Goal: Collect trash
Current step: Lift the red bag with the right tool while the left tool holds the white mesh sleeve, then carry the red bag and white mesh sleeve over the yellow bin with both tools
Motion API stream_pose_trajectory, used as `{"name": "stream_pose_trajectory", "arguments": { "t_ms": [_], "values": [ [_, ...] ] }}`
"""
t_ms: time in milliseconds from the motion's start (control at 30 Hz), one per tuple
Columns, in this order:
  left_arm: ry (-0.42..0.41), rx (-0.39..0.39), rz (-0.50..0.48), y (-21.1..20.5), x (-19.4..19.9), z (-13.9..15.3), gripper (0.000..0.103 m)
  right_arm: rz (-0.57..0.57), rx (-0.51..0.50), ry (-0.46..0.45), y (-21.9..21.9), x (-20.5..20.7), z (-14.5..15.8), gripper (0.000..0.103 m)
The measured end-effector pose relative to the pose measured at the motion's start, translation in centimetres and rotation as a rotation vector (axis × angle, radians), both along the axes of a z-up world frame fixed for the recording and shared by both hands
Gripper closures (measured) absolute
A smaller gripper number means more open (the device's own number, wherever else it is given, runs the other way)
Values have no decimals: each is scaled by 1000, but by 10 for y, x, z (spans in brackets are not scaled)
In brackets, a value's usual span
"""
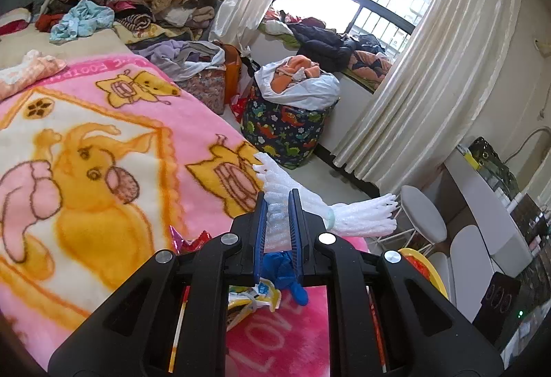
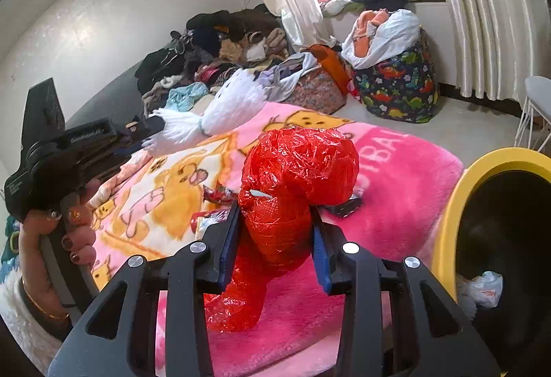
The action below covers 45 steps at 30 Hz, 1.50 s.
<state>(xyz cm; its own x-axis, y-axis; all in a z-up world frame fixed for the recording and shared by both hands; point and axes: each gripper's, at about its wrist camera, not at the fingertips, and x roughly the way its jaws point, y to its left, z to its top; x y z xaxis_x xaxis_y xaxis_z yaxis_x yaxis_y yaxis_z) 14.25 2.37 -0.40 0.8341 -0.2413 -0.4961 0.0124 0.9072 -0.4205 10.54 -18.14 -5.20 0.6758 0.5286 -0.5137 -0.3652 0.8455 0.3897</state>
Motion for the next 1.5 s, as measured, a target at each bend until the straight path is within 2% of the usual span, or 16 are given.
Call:
{"name": "stream_pose_trajectory", "arguments": {
  "t_ms": [600, 1000, 1500],
  "values": [
    [-11, 46, -74, -47, -4, 4, 95, -134, 47, -24, -55, -3, 10, 68],
    [-9, 79, -107, -70, -2, 1, 95, -233, 30, -47, -81, -10, 14, 68],
    [4, 115, -169, -105, 1, -9, 95, -352, 78, -27, -125, -9, 9, 68]
  ]
}}
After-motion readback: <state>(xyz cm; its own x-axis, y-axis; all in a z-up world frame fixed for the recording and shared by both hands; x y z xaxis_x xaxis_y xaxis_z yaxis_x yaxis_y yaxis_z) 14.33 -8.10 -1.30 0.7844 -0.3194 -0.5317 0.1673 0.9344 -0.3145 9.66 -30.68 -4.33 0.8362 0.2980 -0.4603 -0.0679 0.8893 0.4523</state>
